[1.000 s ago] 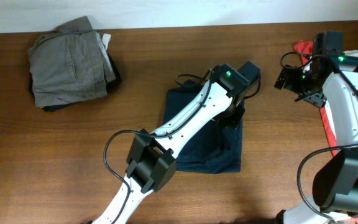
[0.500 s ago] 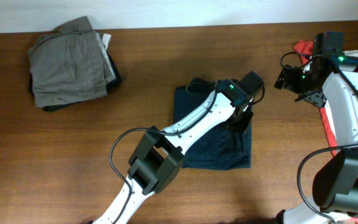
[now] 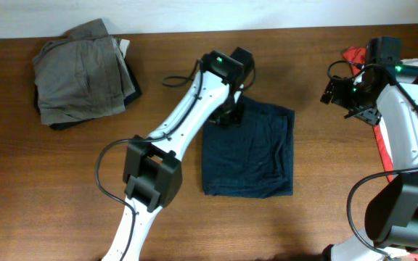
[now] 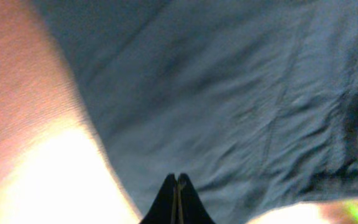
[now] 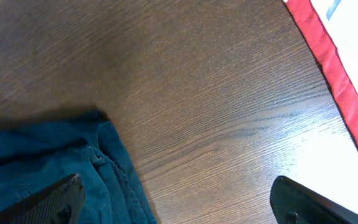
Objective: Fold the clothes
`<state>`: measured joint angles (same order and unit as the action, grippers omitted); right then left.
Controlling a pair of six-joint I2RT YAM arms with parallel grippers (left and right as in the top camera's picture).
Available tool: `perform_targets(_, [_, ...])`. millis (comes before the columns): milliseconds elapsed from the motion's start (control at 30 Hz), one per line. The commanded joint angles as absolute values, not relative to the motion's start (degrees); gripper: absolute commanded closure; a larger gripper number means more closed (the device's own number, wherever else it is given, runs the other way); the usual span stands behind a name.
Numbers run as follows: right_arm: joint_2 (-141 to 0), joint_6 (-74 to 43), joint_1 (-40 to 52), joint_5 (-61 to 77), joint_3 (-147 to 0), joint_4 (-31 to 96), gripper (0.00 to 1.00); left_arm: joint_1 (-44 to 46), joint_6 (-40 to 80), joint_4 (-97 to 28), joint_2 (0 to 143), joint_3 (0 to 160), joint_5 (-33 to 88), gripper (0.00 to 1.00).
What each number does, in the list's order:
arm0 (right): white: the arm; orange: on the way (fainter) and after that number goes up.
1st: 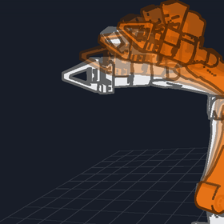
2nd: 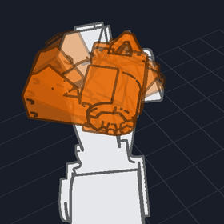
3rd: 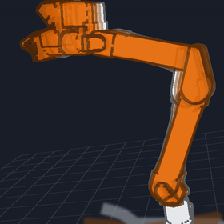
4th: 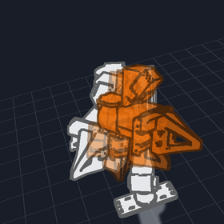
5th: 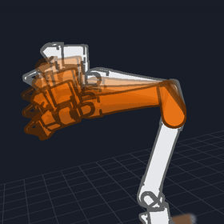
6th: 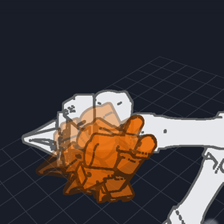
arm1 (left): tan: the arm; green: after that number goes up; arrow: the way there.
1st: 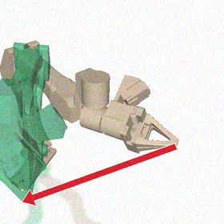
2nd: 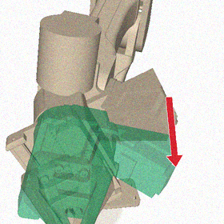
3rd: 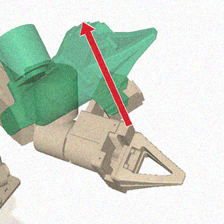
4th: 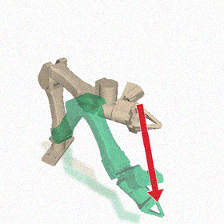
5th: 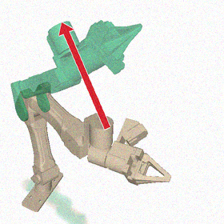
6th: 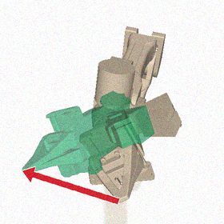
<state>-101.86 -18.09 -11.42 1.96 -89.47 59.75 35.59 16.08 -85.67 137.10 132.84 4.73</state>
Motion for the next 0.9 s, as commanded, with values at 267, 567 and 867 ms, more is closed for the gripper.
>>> perform_targets(267, [-101.4, -18.7, -11.3, 1.2, -89.8, 59.6, 0.01, 50.0, 18.8, -58.8, 135.8, 112.2, 17.0, 0.99])
perform_targets(567, [-101.4, -18.7, -11.3, 1.2, -89.8, 59.6, 0.01, 52.2, 18.3, -52.6, 135.6, 112.2, 12.6, 1.00])
perform_targets(867, [-101.4, -18.7, -11.3, 1.2, -89.8, 59.6, 0.01, 52.4, 17.8, -49.7, 134.1, 112.3, 7.9, 0.99])
